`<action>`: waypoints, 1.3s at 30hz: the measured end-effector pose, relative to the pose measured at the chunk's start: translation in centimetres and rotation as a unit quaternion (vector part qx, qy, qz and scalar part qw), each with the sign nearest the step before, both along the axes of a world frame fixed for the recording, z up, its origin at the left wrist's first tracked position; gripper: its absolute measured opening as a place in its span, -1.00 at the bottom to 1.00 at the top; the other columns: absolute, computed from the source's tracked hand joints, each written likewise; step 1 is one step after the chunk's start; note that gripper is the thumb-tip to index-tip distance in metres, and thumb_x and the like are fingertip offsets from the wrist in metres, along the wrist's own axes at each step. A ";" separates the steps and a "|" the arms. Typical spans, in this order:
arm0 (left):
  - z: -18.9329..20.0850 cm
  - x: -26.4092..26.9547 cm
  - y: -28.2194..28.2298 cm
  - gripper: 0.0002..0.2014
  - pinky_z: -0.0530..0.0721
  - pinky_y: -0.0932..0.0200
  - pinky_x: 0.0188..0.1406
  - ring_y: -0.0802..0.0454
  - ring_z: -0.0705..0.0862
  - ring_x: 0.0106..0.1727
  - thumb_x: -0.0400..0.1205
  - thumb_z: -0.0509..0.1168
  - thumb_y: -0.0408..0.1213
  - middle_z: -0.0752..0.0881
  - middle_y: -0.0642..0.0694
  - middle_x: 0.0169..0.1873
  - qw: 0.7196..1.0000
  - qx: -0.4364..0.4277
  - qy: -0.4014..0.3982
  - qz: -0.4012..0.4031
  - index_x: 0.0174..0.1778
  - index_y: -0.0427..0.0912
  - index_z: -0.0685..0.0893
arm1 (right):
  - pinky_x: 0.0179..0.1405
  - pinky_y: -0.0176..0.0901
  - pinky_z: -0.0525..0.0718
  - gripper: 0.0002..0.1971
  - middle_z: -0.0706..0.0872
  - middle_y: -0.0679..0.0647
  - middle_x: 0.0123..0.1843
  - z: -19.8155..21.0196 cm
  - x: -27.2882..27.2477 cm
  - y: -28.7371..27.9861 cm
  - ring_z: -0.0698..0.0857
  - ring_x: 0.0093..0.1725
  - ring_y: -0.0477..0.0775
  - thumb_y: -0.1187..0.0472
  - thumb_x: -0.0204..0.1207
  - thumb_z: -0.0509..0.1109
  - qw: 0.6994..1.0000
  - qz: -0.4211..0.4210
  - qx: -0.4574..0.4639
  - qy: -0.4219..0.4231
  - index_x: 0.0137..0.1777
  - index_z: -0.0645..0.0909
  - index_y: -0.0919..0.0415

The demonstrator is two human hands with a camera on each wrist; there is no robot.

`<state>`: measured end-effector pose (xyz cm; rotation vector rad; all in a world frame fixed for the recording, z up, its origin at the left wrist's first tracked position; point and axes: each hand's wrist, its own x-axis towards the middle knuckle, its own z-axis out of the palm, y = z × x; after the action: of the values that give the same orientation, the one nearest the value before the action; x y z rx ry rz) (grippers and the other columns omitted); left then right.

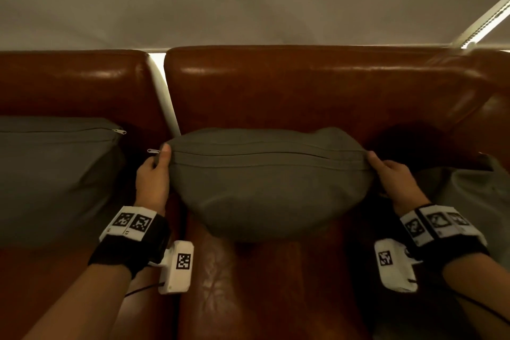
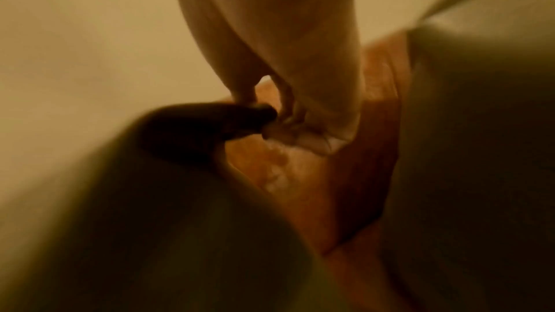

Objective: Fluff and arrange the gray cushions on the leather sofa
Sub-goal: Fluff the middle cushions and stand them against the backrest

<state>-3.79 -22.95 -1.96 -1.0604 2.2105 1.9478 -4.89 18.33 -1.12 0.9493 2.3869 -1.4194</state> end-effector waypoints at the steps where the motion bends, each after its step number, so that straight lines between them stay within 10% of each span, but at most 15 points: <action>1: 0.5 0.2 0.0 -0.71 0.63 -0.12 0.31 -0.06 0.71 0.18 0.63 0.24 0.19 0.76 -0.09 0.11 1.000 -0.014 0.017 -0.011 -0.04 0.08 0.69 | 0.16 0.12 0.68 -0.68 0.74 0.20 0.09 1.0 0.2 -0.1 0.71 0.01 0.15 -0.10 0.60 0.35 0.998 -0.016 -0.030 0.051 0.02 0.65 0.17; 5: 2.3 1.3 -1.7 -0.68 0.65 -0.03 0.17 -0.06 0.73 0.08 0.65 0.24 0.15 0.77 -0.09 -0.05 0.996 -0.067 0.063 0.000 -0.16 0.00 0.72 | -0.09 -0.11 0.71 -0.80 0.75 0.12 -0.10 4.6 0.7 -0.2 0.74 -0.13 0.05 0.02 0.52 0.48 0.983 -0.020 -0.076 0.169 -0.11 0.64 0.14; 13: 2.4 1.7 -1.4 -0.57 0.53 -0.02 0.15 -0.13 0.62 0.03 0.68 0.15 0.21 0.66 -0.04 -0.23 0.991 -0.136 -0.013 -0.009 -0.27 -0.05 0.63 | -0.09 0.02 0.72 -0.65 0.78 0.25 -0.04 3.1 0.5 -1.3 0.75 -0.07 0.16 -0.09 0.50 0.47 0.991 -0.062 -0.068 0.093 -0.11 0.68 0.24; 17: 1.6 0.2 -2.4 -0.43 0.59 -0.19 0.33 -0.11 0.67 0.18 0.57 0.23 0.32 0.71 -0.11 0.19 0.998 0.039 -0.037 0.046 0.27 -0.05 0.65 | -0.12 -0.07 0.67 -0.66 0.74 0.07 0.07 2.5 0.1 -3.6 0.72 0.05 0.06 -0.08 0.60 0.36 0.968 -0.137 -0.203 0.051 0.14 0.63 0.20; 22: 3.7 -2.2 -3.2 -0.83 0.70 -0.06 0.24 -0.06 0.78 0.12 0.72 0.26 -0.13 0.79 -0.16 0.08 0.997 0.077 0.021 -0.005 0.04 -0.11 0.71 | -0.18 -0.23 0.76 -0.73 0.85 0.07 -0.08 5.3 -0.5 -3.6 0.83 -0.08 -0.03 0.05 0.61 0.38 0.949 -0.184 -0.223 0.126 0.05 0.70 0.28; 25: 4.3 -4.7 -3.1 -0.77 0.79 0.16 -0.10 0.01 0.83 0.01 0.73 0.25 -0.19 0.84 -0.12 -0.03 0.990 0.130 0.036 -0.040 0.12 -0.24 0.72 | -0.34 -0.38 0.72 -0.35 0.79 0.12 0.08 6.0 -1.8 -3.7 0.78 -0.24 -0.18 -0.15 0.43 0.42 0.934 -0.221 -0.220 0.173 0.30 0.60 0.39; 28: 1.6 -6.4 -2.0 -0.68 0.77 -0.04 0.00 -0.12 0.79 0.04 0.69 0.30 -0.12 0.80 -0.22 0.03 0.991 0.126 -0.033 -0.039 0.18 -0.32 0.68 | -0.13 -0.22 0.73 -0.35 0.63 0.30 0.40 3.8 -2.8 -4.1 0.73 0.09 0.14 -0.11 0.57 0.37 0.943 -0.245 -0.186 0.125 0.46 0.48 0.40; 32: -3.2 -5.7 -1.8 -0.40 0.65 -0.19 0.30 -0.20 0.76 0.11 0.47 0.36 0.29 0.80 -0.22 0.07 0.992 0.098 -0.083 -0.017 0.11 -0.20 0.74 | 0.25 0.13 0.63 -0.11 0.70 0.12 0.36 0.0 -1.4 -3.8 0.71 0.27 0.18 -0.47 0.19 0.47 0.927 -0.234 -0.286 0.067 0.45 0.58 0.07; 39: -1.4 -5.1 -0.1 -0.64 0.69 0.06 0.09 -0.02 0.75 0.10 0.72 0.18 0.06 0.78 -0.09 0.01 0.989 0.130 -0.042 0.055 0.14 -0.14 0.69 | 0.11 -0.08 0.64 -0.53 0.70 0.12 0.23 0.1 -2.7 -3.0 0.70 0.11 0.06 -0.05 0.68 0.25 0.948 -0.204 -0.228 0.093 0.45 0.53 0.24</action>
<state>-8.87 -23.09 -3.34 -1.2208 1.8281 2.1177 -7.56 15.37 -1.05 1.2651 1.8903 -2.1731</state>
